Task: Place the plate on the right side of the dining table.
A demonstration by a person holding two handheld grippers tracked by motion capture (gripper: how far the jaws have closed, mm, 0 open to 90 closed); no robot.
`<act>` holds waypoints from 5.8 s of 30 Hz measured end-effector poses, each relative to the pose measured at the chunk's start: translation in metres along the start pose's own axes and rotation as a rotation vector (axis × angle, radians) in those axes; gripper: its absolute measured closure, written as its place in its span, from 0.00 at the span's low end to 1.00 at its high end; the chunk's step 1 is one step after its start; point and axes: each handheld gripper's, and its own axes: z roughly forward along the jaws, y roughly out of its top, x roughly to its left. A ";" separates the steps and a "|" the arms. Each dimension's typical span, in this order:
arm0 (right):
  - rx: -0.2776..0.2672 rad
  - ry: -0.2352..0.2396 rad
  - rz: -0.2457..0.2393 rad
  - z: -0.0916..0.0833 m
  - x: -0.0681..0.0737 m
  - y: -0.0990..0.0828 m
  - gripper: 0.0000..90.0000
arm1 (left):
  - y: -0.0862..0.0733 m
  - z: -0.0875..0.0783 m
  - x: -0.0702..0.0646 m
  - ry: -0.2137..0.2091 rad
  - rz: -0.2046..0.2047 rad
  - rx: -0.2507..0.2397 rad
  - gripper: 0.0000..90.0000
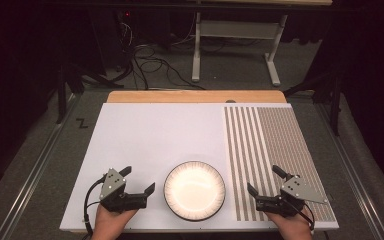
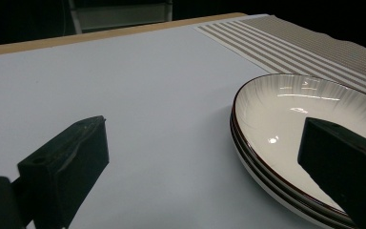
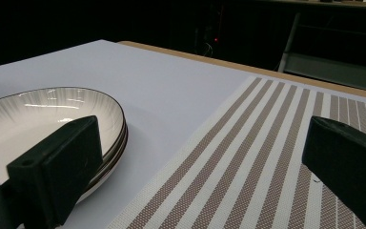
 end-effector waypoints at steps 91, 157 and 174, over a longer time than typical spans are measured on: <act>0.295 0.186 -0.080 0.046 0.053 0.000 1.00 | -0.004 0.004 -0.003 -0.041 -0.033 0.012 0.14; 0.345 0.247 -0.079 0.057 0.072 -0.001 1.00 | -0.006 0.011 -0.008 -0.121 -0.047 0.060 0.21; 0.354 0.252 -0.068 0.061 0.077 -0.001 1.00 | -0.006 0.010 -0.009 -0.117 -0.042 0.054 0.21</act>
